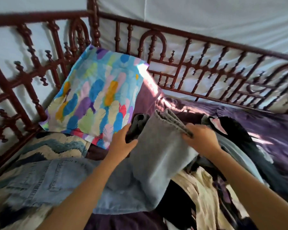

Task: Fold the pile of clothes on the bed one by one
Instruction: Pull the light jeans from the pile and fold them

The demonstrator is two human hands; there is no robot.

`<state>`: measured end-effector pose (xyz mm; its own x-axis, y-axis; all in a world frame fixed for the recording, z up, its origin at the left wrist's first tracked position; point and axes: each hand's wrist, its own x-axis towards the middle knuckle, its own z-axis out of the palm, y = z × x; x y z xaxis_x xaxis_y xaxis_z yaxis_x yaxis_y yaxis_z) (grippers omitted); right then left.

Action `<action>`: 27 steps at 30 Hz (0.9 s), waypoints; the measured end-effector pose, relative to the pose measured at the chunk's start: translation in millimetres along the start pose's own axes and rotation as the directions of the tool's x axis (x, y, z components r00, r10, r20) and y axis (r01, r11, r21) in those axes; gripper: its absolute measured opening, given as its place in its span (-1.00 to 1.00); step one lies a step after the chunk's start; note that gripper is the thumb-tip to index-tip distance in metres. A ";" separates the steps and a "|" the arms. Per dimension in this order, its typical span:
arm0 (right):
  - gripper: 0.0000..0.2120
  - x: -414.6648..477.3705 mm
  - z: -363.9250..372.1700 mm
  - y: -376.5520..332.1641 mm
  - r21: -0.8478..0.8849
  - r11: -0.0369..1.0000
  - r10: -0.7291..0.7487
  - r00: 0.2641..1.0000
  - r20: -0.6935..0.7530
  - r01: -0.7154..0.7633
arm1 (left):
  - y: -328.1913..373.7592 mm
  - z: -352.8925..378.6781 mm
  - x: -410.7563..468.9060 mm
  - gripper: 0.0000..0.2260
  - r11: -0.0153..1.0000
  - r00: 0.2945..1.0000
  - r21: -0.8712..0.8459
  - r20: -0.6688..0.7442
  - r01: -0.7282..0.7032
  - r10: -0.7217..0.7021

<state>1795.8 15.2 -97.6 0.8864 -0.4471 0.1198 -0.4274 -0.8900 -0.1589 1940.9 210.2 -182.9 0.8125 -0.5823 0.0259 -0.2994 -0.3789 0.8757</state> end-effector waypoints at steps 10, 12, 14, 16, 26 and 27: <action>-0.59 -121.1 -48.9 255.4 0.252 0.672 0.723 0.691 -0.020 -0.696 | -17.9 132.5 -70.4 -0.43 0.976 0.940 0.186 0.296 0.116 -0.169; -0.67 -143.0 -21.6 280.0 0.283 0.595 0.775 0.630 0.049 -0.753 | -26.5 149.3 -87.1 -0.42 0.950 0.909 0.264 0.331 0.169 -0.253; -0.86 -159.8 13.5 297.0 0.278 0.545 0.803 0.588 0.100 -0.791 | -34.6 160.0 -103.1 -0.42 0.922 0.876 0.301 0.338 0.246 -0.344; -0.84 -170.3 51.2 312.8 0.275 0.518 0.811 0.567 0.144 -0.810 | -40.9 166.0 -118.4 -0.43 0.889 0.846 0.317 0.319 0.330 -0.428; -0.51 -190.2 156.7 308.8 0.159 0.596 0.631 0.582 0.514 -0.787 | -61.0 171.4 -161.3 -0.45 0.777 0.815 0.463 0.177 0.426 -0.552; -0.50 -195.4 160.8 309.1 0.155 0.597 0.625 0.577 0.525 -0.787 | -60.1 175.3 -164.3 -0.45 0.775 0.809 0.463 0.183 0.430 -0.559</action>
<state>1519.0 -158.1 -327.7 0.3376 -0.7675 -0.5450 -0.9255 -0.1650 -0.3410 1737.7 202.5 -324.3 0.7329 -0.3911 -0.5566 -0.1141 -0.8773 0.4663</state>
